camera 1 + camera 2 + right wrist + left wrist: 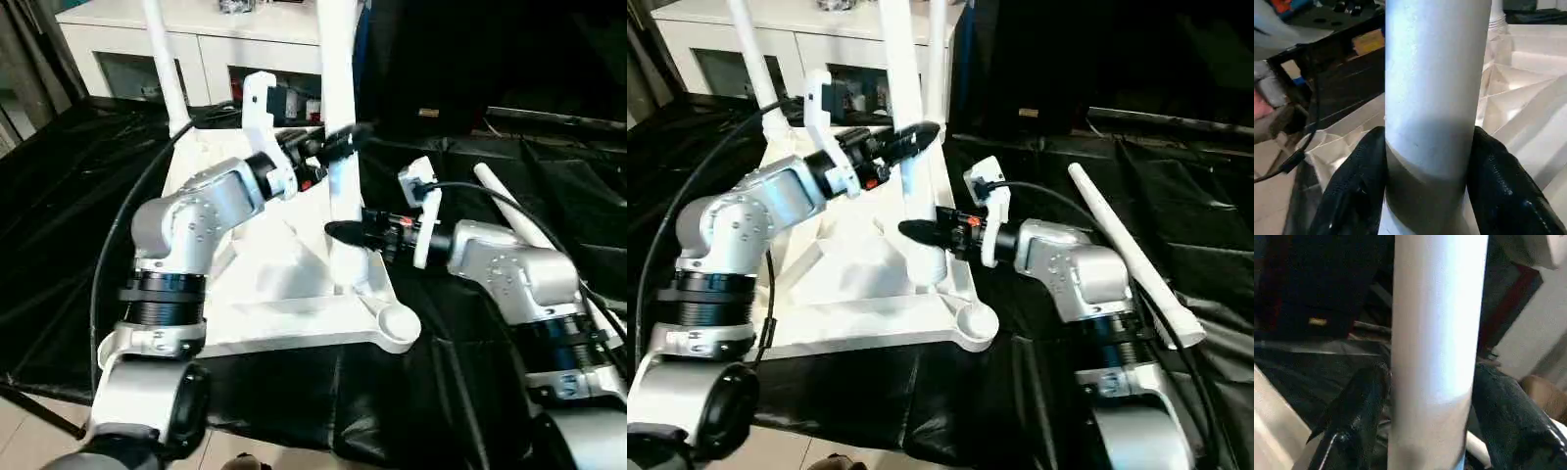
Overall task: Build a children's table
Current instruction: Pick table leg
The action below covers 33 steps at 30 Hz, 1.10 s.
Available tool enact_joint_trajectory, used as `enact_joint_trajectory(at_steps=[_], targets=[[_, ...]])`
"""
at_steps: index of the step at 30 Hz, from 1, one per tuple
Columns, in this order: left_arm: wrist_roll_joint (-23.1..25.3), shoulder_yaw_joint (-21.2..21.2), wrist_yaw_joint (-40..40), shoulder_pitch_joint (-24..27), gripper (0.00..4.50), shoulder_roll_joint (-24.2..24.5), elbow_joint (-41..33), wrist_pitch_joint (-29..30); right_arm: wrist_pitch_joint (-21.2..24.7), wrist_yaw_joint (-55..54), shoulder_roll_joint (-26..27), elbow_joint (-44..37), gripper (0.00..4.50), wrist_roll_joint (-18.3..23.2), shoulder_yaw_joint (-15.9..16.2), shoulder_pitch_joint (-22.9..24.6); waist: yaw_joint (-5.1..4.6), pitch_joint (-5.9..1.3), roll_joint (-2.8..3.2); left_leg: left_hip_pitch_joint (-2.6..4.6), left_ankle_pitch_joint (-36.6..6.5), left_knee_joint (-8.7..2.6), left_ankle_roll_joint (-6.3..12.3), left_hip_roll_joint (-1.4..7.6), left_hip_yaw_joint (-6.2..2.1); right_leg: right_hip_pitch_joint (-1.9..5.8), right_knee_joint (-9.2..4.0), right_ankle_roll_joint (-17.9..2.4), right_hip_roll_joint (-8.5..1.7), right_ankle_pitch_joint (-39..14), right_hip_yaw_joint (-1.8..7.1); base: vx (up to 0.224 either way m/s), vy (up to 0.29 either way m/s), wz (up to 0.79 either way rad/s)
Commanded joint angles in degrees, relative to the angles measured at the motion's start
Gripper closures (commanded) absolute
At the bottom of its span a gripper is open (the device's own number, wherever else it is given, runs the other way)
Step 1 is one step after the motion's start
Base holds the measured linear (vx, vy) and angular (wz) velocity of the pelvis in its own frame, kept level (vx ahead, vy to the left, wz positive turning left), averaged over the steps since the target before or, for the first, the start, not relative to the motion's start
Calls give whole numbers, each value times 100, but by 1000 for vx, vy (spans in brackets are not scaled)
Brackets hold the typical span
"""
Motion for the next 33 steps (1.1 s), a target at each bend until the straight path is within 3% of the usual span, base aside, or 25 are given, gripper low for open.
enact_joint_trajectory(at_steps=[1,3,9,13,14,20,26,27,30,33], targets=[[122,7,263,-100,188,-67,45,-71,-109,-141,14,-85,262,-69,29,-68,-13,-471,-63,153,-769,-358,-60,157,-92,305,-346,-1157,-277,-538,204,0,0,0],[148,2,296,-113,229,-115,71,-117,-123,-210,52,-96,262,-99,25,-73,-6,-472,-65,153,-732,-354,-26,154,-88,305,-347,-1178,-273,-465,204,0,0,0],[85,-30,287,-69,261,-198,7,-55,-173,-337,121,-94,262,-159,32,-95,0,-463,-65,157,-823,-361,-37,158,-89,302,-363,-1148,-280,-622,205,0,0,0],[52,-34,224,-57,266,-170,-18,-78,-375,-410,170,-64,262,-254,44,-105,-10,-466,-60,156,-821,-362,-48,158,-90,298,-358,-1144,-279,-582,204,0,0,0],[52,-48,189,-59,266,-151,-26,-84,-375,-382,179,-57,206,-222,22,-107,-10,-464,-63,154,-815,-363,-40,154,-90,299,-359,-1145,-275,-568,204,0,0,0],[40,-292,-390,-46,268,62,-244,-86,-33,130,-37,-57,146,13,71,-140,5,-466,-72,159,-778,-365,3,166,-90,301,-339,-1199,-279,-527,203,0,0,0],[-55,-544,-879,-13,268,275,-481,45,446,660,-447,91,133,5,391,-232,2,-455,-84,151,-749,-353,36,156,-80,310,-342,-1235,-280,-525,209,0,0,0],[-62,-563,-934,-13,268,293,-497,55,478,707,-480,110,133,-7,427,-247,-6,-452,-130,150,-755,-355,46,160,-73,314,-349,-1244,-281,-555,209,0,0,0],[-44,-622,-1066,8,268,346,-547,52,536,770,-515,152,133,-34,475,-276,-7,-452,-111,148,-748,-350,30,163,-76,305,-344,-1230,-289,-652,212,0,0,0],[-59,-637,-1124,31,268,366,-595,74,513,809,-512,206,133,-51,499,-306,-2,-452,-131,152,-751,-352,16,166,-74,301,-348,-1226,-288,-685,212,0,0,0]])
